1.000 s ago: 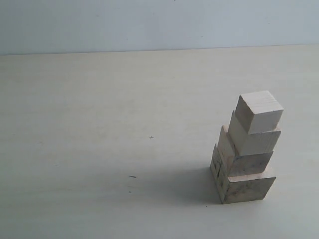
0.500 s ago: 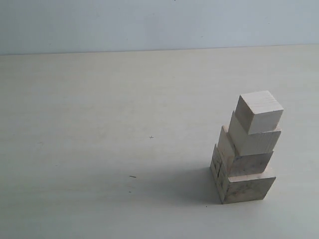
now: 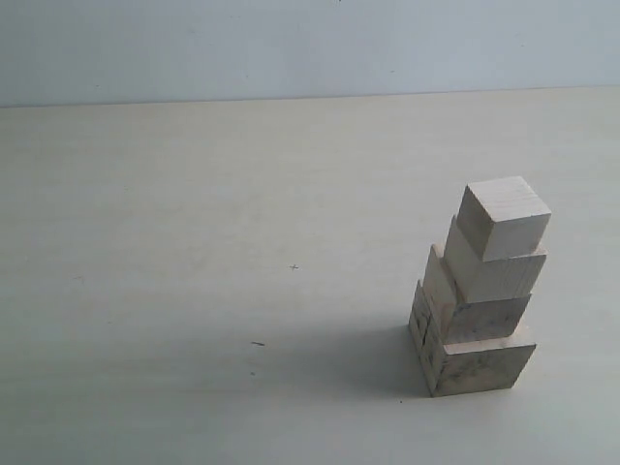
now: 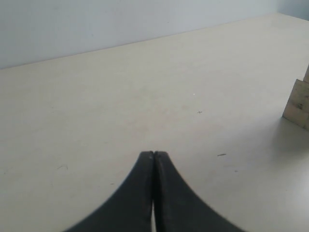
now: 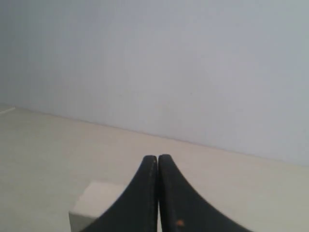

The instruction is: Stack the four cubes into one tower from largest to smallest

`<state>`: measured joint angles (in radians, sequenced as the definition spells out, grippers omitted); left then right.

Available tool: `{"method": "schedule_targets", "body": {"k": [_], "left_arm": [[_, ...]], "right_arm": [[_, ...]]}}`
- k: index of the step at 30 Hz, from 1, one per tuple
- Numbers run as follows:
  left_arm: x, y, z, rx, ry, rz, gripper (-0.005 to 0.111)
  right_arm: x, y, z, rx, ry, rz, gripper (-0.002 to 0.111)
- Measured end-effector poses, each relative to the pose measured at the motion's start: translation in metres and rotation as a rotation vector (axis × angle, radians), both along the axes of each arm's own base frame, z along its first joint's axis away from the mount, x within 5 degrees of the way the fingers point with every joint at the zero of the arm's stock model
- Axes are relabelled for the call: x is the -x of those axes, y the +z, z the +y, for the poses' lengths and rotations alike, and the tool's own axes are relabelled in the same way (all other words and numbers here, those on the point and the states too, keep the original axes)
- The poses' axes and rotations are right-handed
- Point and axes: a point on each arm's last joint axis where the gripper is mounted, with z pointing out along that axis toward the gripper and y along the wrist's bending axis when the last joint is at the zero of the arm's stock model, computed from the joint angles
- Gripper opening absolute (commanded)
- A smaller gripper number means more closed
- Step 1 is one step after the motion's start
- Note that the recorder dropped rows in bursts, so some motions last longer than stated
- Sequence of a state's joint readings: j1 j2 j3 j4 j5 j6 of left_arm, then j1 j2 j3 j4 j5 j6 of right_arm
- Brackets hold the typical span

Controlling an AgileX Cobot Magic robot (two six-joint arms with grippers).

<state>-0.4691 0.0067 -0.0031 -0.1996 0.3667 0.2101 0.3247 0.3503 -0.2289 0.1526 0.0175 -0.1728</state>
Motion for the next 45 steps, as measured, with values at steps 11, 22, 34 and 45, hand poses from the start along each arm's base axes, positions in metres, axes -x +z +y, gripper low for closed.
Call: {"method": "schedule_targets", "body": {"k": [11,22,34,45], "left_arm": [[0.000,0.000,0.000,0.000,0.005,0.000,0.000],[0.000,0.000,0.000,0.000,0.005,0.000,0.000],[0.000,0.000,0.000,0.000,0.005,0.000,0.000],[0.000,0.000,0.000,0.000,0.005,0.000,0.000]], "right_arm": [[0.025,-0.051,-0.009,-0.034,-0.007,-0.050,0.000],[0.033,-0.075,-0.012,0.021,-0.039,0.129,0.000],[0.033,-0.076,-0.012,0.028,-0.039,0.141,0.000],[0.033,-0.076,-0.012,0.028,-0.039,0.141,0.000]]}}
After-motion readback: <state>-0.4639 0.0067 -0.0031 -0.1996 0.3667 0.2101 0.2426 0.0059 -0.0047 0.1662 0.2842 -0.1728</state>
